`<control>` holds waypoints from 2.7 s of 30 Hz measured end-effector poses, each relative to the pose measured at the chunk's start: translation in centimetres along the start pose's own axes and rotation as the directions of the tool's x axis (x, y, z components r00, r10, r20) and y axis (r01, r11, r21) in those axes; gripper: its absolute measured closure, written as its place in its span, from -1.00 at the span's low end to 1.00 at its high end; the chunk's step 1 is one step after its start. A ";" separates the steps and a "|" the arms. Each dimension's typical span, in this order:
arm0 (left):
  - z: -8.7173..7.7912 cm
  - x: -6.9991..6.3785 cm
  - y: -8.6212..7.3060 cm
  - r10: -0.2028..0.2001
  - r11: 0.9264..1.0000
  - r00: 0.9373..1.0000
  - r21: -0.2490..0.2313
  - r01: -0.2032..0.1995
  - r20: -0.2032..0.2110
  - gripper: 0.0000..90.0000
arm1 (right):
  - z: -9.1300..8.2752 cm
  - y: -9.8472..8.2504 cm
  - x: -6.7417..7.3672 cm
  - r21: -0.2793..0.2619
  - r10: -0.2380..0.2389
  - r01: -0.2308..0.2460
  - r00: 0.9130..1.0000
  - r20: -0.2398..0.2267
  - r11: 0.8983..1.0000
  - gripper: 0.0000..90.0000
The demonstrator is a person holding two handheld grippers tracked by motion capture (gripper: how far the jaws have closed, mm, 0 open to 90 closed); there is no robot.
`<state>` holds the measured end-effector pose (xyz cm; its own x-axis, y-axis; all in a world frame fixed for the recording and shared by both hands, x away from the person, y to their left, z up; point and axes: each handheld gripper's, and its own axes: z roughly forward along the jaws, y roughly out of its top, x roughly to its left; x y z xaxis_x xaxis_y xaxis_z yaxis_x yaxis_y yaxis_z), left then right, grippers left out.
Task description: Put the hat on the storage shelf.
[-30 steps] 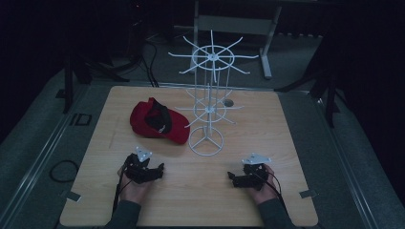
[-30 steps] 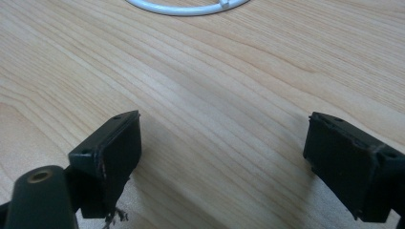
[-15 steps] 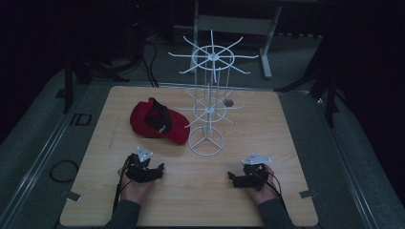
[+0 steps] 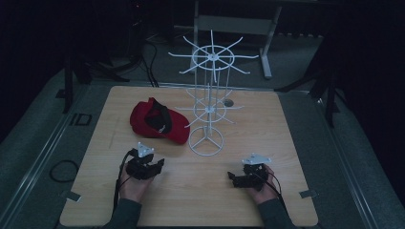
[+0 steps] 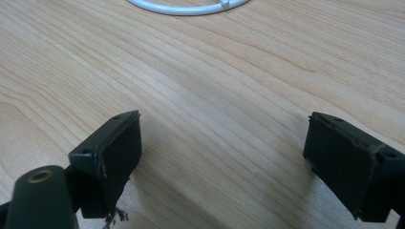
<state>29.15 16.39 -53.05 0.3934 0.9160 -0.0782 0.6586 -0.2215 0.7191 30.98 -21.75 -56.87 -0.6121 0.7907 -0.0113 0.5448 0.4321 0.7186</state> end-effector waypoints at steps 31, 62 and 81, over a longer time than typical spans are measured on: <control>4.0 -1.8 3.3 -0.052 0.999 0.999 0.008 0.052 0.016 -0.04 | 0.0 0.0 0.0 0.000 0.001 -0.001 1.000 -0.001 1.000 -0.72; 5.1 0.3 5.5 -0.239 0.971 0.971 -0.004 0.239 0.008 0.03 | 0.0 0.0 0.0 0.000 0.000 0.000 1.000 0.000 1.000 -0.72; 6.1 3.5 5.4 -0.301 0.954 0.952 0.015 0.301 0.048 0.09 | 0.0 0.0 0.0 0.001 0.001 -0.001 1.000 -0.001 1.000 -0.72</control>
<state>38.01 16.36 -53.66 0.2071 0.9230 -0.3242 0.7558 0.0594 0.6521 30.97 -21.74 -56.87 -0.6118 0.7909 -0.0098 0.5463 0.4314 0.7180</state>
